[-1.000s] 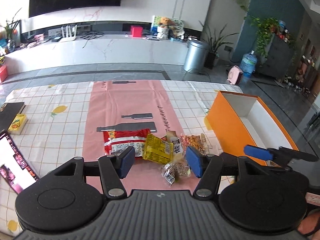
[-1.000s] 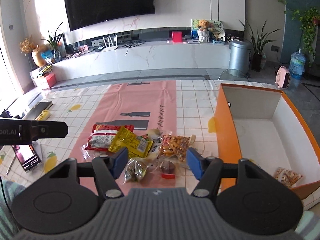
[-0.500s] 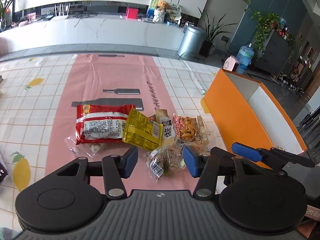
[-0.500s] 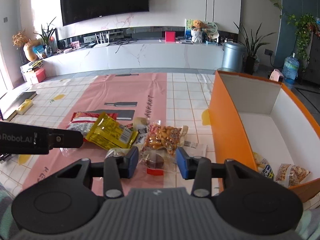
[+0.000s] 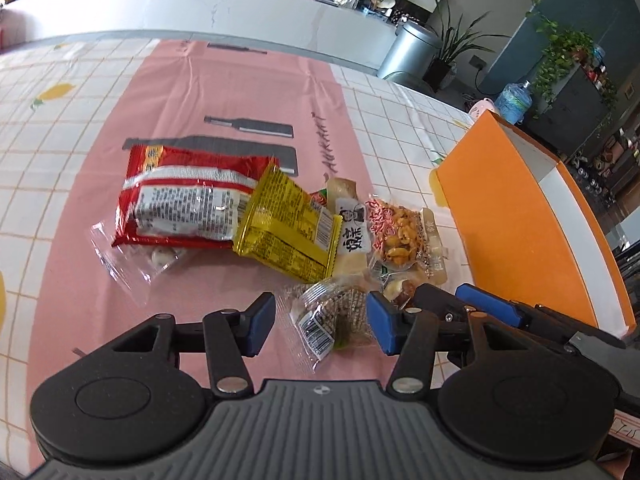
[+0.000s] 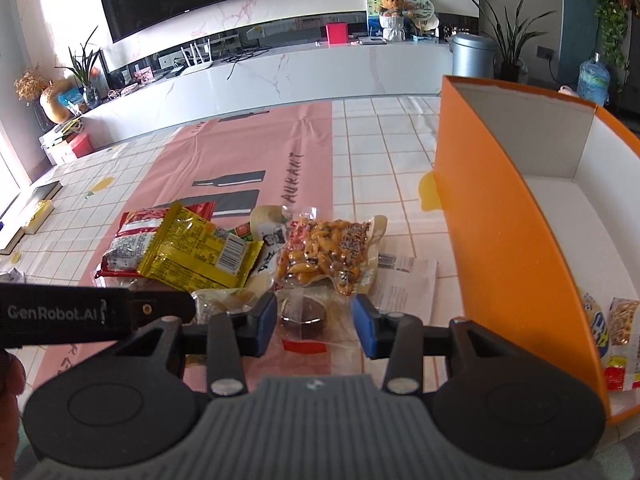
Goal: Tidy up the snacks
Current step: 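Grasp the clear nut packet with the left gripper while the right grasps the round cake packet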
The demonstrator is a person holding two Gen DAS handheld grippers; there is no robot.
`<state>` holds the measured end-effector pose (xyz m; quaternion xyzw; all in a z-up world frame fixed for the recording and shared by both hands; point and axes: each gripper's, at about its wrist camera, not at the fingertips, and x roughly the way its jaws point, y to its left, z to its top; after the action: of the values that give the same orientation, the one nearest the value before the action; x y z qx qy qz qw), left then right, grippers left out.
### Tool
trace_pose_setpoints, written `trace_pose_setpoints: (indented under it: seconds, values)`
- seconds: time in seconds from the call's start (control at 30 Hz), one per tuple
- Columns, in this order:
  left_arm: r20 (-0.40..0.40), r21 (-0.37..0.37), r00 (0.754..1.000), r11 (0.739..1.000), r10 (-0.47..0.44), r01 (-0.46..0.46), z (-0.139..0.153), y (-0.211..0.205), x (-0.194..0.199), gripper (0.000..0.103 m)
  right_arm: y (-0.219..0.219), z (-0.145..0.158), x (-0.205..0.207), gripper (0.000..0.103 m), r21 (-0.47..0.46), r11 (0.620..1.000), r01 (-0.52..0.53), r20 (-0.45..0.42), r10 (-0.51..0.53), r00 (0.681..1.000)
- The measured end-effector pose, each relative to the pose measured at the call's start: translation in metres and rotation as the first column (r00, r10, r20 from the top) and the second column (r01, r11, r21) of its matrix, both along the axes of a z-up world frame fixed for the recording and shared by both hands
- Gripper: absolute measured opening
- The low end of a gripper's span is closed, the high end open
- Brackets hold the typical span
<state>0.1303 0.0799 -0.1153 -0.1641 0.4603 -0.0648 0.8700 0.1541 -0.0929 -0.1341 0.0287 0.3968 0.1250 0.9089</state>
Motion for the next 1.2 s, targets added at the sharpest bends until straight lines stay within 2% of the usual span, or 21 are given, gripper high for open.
trace_pose_setpoints:
  seconds: [0.13, 0.27, 0.3, 0.37, 0.47, 0.6, 0.73, 0.8, 0.83, 0.9, 1.2]
  values:
    - [-0.02, -0.043, 1.0, 0.999, 0.014, -0.015, -0.011, 0.002, 0.004, 0.065, -0.005, -0.006, 0.0, 0.041, 0.034, 0.999, -0.011, 0.012, 0.011, 1.0]
    - [-0.049, -0.106, 0.998, 0.993, 0.036, -0.041, -0.015, 0.007, 0.011, 0.069, -0.012, -0.011, 0.007, 0.041, 0.089, 0.996, 0.0, -0.02, 0.002, 1.0]
    - [-0.053, -0.113, 0.998, 0.993, 0.037, -0.043, -0.016, 0.008, 0.013, 0.072, -0.013, -0.012, 0.008, 0.041, 0.1, 0.995, -0.001, -0.026, 0.004, 1.0]
    - [-0.078, -0.127, 0.996, 0.991, 0.037, -0.047, -0.021, 0.009, 0.016, 0.076, -0.016, -0.016, 0.01, 0.048, 0.119, 0.993, -0.006, -0.044, 0.012, 0.999]
    - [-0.089, -0.151, 0.995, 0.987, 0.049, -0.062, -0.026, 0.011, 0.018, 0.079, -0.017, -0.02, 0.011, 0.049, 0.142, 0.99, -0.01, -0.061, 0.018, 0.998]
    - [-0.11, -0.161, 0.992, 0.984, 0.056, -0.073, -0.031, 0.012, 0.019, 0.084, -0.017, -0.024, 0.012, 0.049, 0.153, 0.988, -0.016, -0.069, 0.027, 0.997]
    - [-0.091, -0.12, 0.995, 0.991, 0.043, -0.054, -0.029, 0.005, 0.018, 0.083, -0.021, -0.032, 0.016, 0.049, 0.176, 0.984, 0.003, -0.114, 0.017, 0.993]
    - [-0.082, -0.117, 0.996, 0.992, 0.04, -0.049, -0.028, 0.003, 0.018, 0.078, -0.024, -0.033, 0.017, 0.047, 0.201, 0.98, 0.013, -0.123, 0.012, 0.992]
    - [-0.077, -0.114, 0.996, 0.992, 0.037, -0.046, -0.029, 0.001, 0.017, 0.076, -0.024, -0.033, 0.017, 0.04, 0.204, 0.979, 0.013, -0.124, 0.013, 0.992]
    - [-0.071, -0.148, 0.997, 0.988, 0.026, -0.037, -0.031, 0.001, 0.016, 0.062, -0.023, -0.033, 0.015, 0.038, 0.199, 0.98, 0.009, -0.117, 0.015, 0.993]
    - [-0.066, -0.131, 0.997, 0.99, 0.042, -0.05, -0.03, -0.001, 0.014, 0.052, -0.017, -0.031, 0.011, 0.031, 0.165, 0.986, -0.035, -0.084, 0.049, 0.995]
